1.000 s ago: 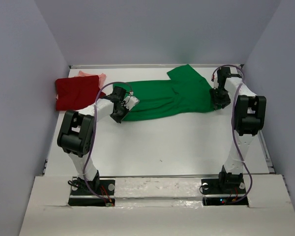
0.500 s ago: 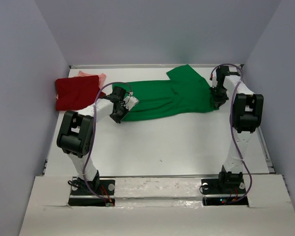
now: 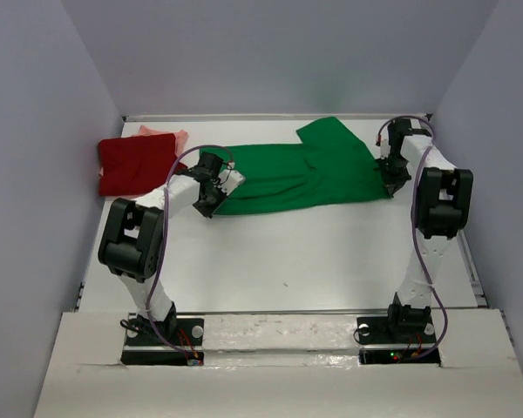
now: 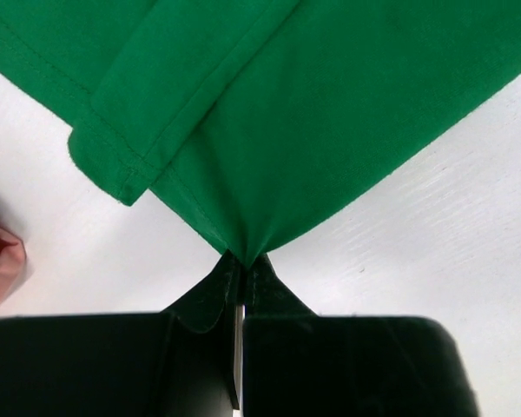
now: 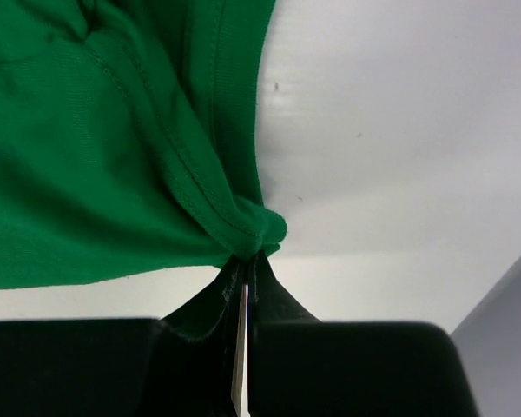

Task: Fold and stack the t-shirts
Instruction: Fold the flattened tshirt in 1/3 of the way

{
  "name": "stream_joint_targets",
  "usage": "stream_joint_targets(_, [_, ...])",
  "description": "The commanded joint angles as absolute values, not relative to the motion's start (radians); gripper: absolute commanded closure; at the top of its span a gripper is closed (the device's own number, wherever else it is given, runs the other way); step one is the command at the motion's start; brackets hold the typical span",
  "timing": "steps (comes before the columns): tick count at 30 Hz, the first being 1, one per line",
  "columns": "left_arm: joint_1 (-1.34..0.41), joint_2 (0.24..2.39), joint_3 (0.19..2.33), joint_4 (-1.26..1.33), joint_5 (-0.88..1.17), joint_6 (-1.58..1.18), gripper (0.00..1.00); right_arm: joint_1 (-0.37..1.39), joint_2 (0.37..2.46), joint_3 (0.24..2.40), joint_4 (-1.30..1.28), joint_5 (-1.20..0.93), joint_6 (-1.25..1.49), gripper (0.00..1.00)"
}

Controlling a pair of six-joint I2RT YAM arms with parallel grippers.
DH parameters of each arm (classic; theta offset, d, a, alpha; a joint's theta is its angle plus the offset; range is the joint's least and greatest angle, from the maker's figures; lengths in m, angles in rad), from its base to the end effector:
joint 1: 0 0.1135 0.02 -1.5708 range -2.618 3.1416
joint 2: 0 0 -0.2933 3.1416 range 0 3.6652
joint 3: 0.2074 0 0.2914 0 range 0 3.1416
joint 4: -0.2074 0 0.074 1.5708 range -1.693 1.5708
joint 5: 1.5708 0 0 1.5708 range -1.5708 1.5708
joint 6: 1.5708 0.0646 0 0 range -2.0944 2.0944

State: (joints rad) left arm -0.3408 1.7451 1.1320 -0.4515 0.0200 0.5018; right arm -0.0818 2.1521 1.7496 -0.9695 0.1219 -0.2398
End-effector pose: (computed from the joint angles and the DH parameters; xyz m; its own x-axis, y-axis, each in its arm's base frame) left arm 0.3820 -0.1369 0.1661 -0.5575 0.7080 -0.4335 0.6975 0.6827 0.2179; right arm 0.4919 -0.0482 0.1667 -0.9740 -0.1567 -0.1635 -0.1300 0.9781 -0.1627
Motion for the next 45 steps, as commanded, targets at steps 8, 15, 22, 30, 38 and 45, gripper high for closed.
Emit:
stream_joint_targets(8, [-0.345, 1.625, 1.097, -0.515, -0.06, 0.549, 1.0, -0.107, 2.036, 1.695, -1.006, 0.238, -0.325, 1.0])
stream_joint_targets(15, [-0.344, 1.617, 1.069, -0.528, -0.054, 0.551, 1.0, -0.107, 2.042, 1.658, -1.032, 0.218, -0.333, 1.0])
stream_joint_targets(22, [-0.347, 1.624, 1.08, -0.551, -0.046, 0.554, 1.0, -0.107, 2.031, 1.615, -1.035, 0.207, -0.348, 1.0])
stream_joint_targets(30, [-0.35, 1.651, 1.063, -0.561, -0.06, 0.543, 1.0, -0.107, 2.034, 1.6, -1.037, 0.215, -0.364, 1.0])
stream_joint_targets(38, [-0.357, 1.664, 1.054, -0.578, -0.074, 0.538, 0.79, -0.107, 2.051, 1.629, -1.066, 0.203, -0.365, 0.86])
stream_joint_targets(45, [-0.36, 1.709, 1.054, -0.604, -0.081, 0.534, 0.5, -0.107, 2.054, 1.647, -1.083, 0.218, -0.362, 0.61])
